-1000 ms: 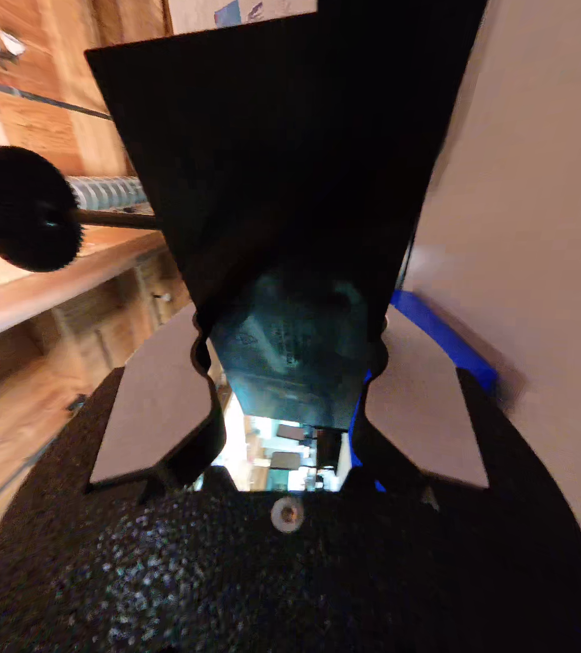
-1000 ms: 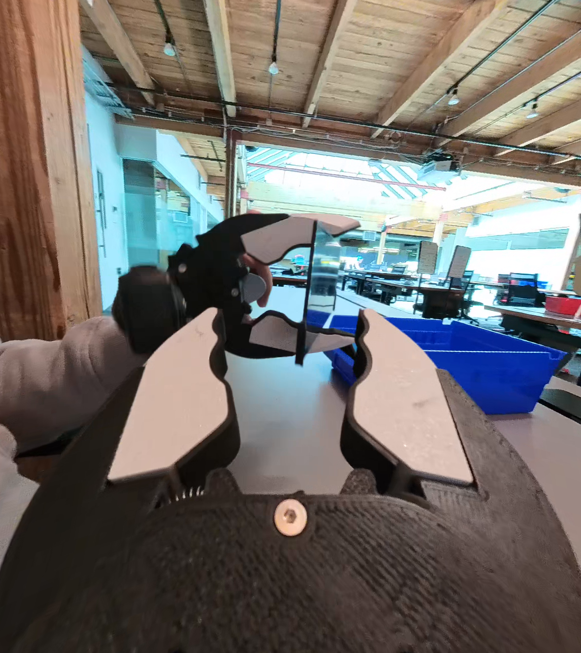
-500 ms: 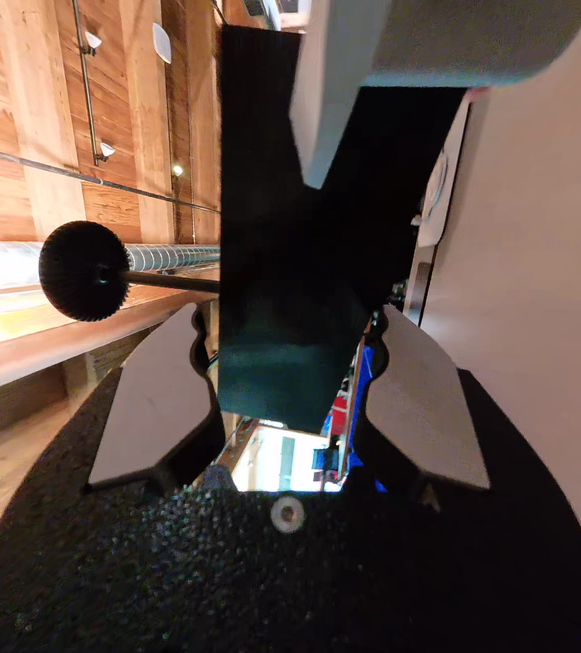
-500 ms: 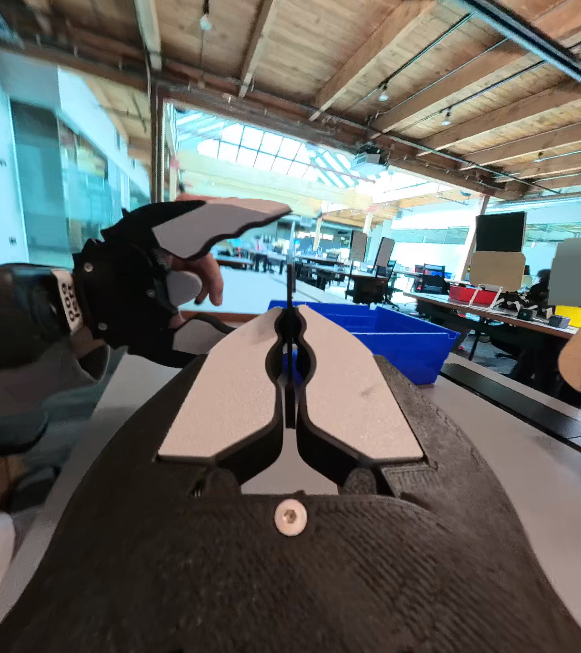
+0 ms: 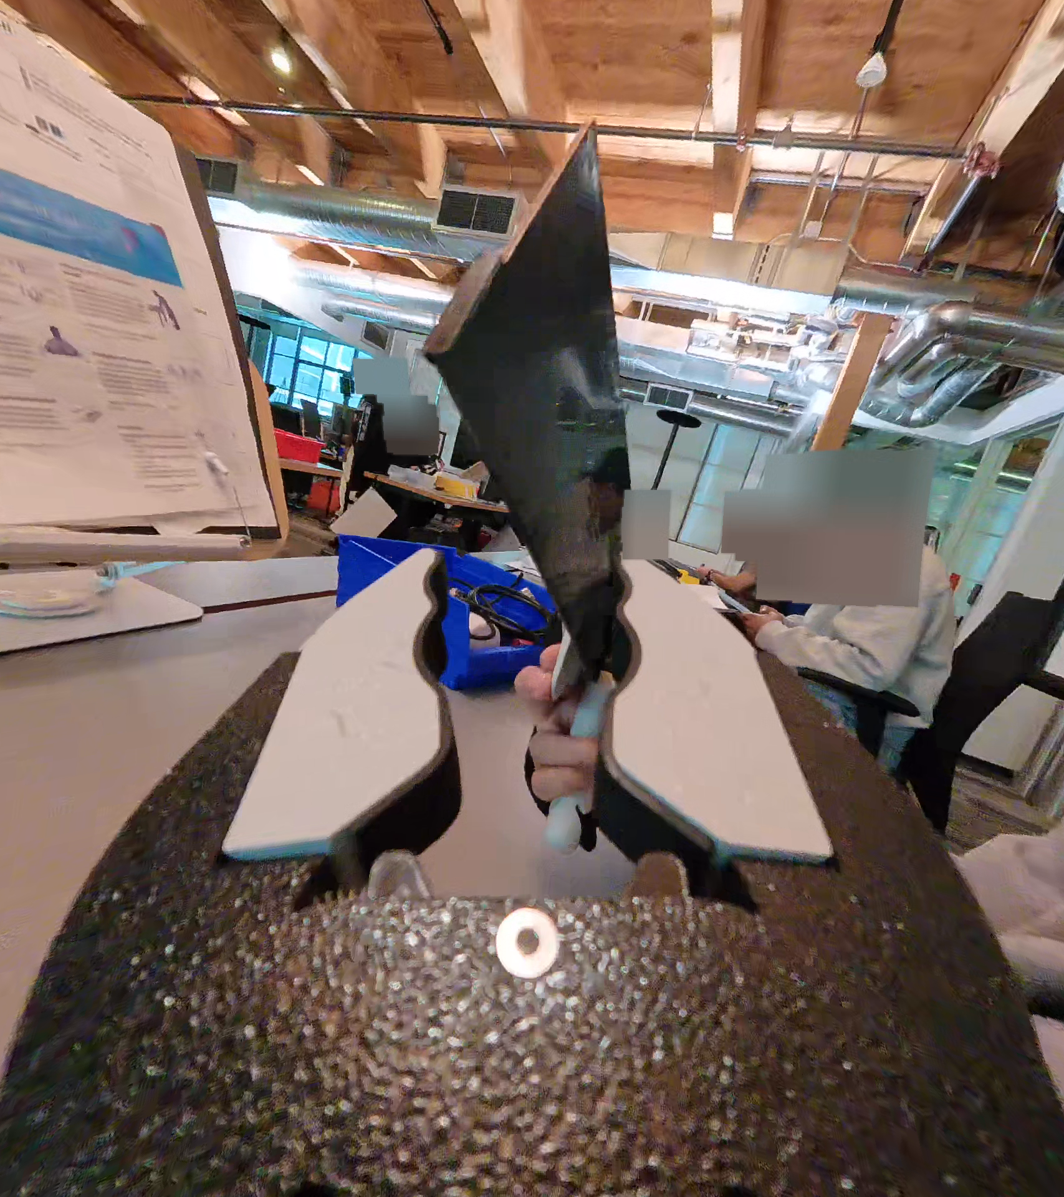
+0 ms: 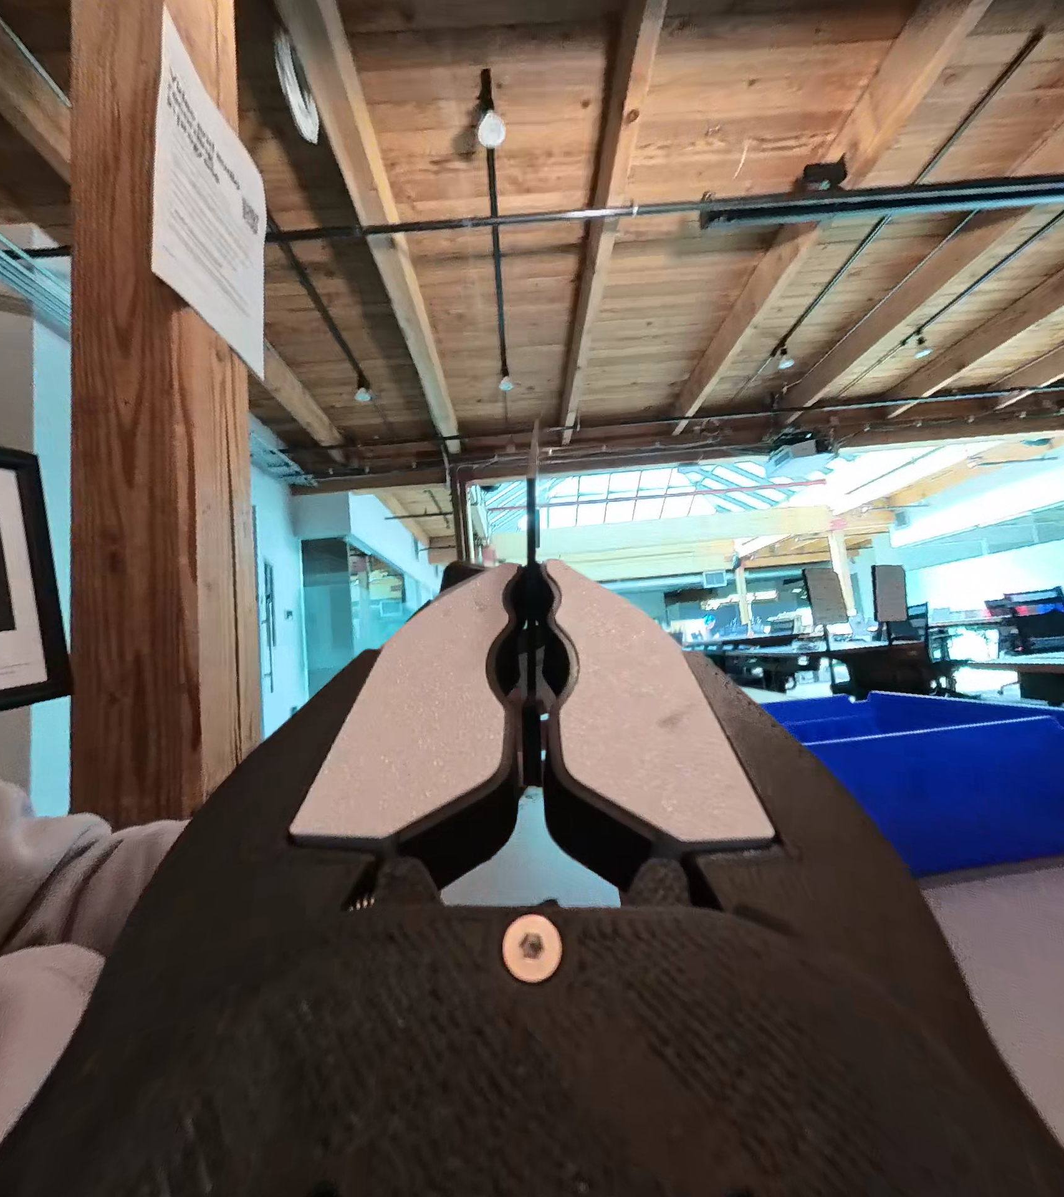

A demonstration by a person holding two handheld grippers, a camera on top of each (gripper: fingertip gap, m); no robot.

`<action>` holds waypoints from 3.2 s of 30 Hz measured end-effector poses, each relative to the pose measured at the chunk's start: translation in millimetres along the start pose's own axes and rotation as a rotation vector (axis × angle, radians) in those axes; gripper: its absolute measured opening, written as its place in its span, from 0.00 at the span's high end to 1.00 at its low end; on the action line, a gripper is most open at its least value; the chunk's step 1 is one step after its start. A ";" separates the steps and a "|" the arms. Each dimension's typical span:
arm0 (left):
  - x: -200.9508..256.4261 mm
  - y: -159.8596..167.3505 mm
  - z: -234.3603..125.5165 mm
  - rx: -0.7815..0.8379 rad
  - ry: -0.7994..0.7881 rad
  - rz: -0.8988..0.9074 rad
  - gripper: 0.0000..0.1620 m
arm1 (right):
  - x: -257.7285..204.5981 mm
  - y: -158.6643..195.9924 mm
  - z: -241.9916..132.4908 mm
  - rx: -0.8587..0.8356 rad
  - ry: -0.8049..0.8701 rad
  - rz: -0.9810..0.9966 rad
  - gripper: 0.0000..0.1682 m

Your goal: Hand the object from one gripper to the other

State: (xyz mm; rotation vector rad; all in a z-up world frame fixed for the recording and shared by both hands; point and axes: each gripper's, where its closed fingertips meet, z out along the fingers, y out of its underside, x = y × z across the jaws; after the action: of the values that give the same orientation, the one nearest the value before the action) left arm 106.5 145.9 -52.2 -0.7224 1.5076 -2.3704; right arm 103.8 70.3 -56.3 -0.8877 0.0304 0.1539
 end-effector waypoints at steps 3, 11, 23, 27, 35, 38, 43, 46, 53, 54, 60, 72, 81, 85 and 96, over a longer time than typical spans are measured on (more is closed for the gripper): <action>5.3 7.0 1.5 0.044 0.071 0.004 0.84 | -2.1 11.3 3.8 -0.060 -0.007 -0.014 0.99; -13.6 12.2 -6.5 -0.085 -0.002 -0.044 0.99 | 32.6 22.1 -3.8 -0.156 0.263 -0.204 0.70; -32.0 31.9 -18.3 -0.520 -0.492 0.245 0.99 | 47.5 106.8 1.0 -0.726 0.353 -0.825 0.39; -12.9 42.7 -1.2 -0.533 -0.461 0.267 0.99 | 59.4 101.5 -6.3 -0.732 0.410 -0.812 0.34; 10.1 46.2 14.1 -0.503 -0.352 0.316 0.97 | 56.4 95.7 -7.8 -0.741 0.391 -0.796 0.46; 40.0 44.6 25.9 -0.441 -0.145 0.330 0.69 | 32.6 98.6 3.3 -0.649 0.246 -0.564 0.46; 48.1 31.4 17.7 -0.388 -0.046 0.400 0.41 | -1.8 104.2 8.9 -0.614 0.034 -0.350 0.46; 47.3 33.3 10.6 -0.426 -0.028 0.448 0.38 | -14.9 114.1 7.6 -0.655 -0.047 -0.345 0.46; 64.3 55.0 5.3 -0.524 0.116 0.470 0.34 | -42.3 137.8 -0.8 -0.756 -0.229 -0.341 0.46; 64.4 55.3 4.6 -0.515 0.132 0.473 0.36 | -44.0 139.2 -1.4 -0.763 -0.239 -0.331 0.47; 58.9 48.3 -0.5 -0.459 0.176 0.402 0.45 | -40.4 138.1 -1.3 -0.765 -0.218 -0.291 0.46; -28.3 18.8 -2.4 -0.315 -0.528 0.230 0.45 | 5.2 116.4 5.5 -0.666 0.077 -0.615 0.56; -9.2 25.7 12.8 -0.338 -0.372 0.272 0.45 | 29.6 85.0 -1.6 -0.612 0.227 -0.581 0.99; 19.4 19.5 9.5 -0.363 -0.131 0.422 0.39 | 7.0 63.4 3.0 -0.423 0.062 -0.160 0.99; 89.3 8.3 -29.1 -0.194 0.504 0.220 0.42 | -84.1 91.6 -7.4 -0.598 -0.517 0.360 0.99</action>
State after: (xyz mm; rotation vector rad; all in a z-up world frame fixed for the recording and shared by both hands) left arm 14.9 124.6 -45.0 0.0283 1.9128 -2.3618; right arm 7.5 111.3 -123.9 -1.4096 -0.3561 0.7536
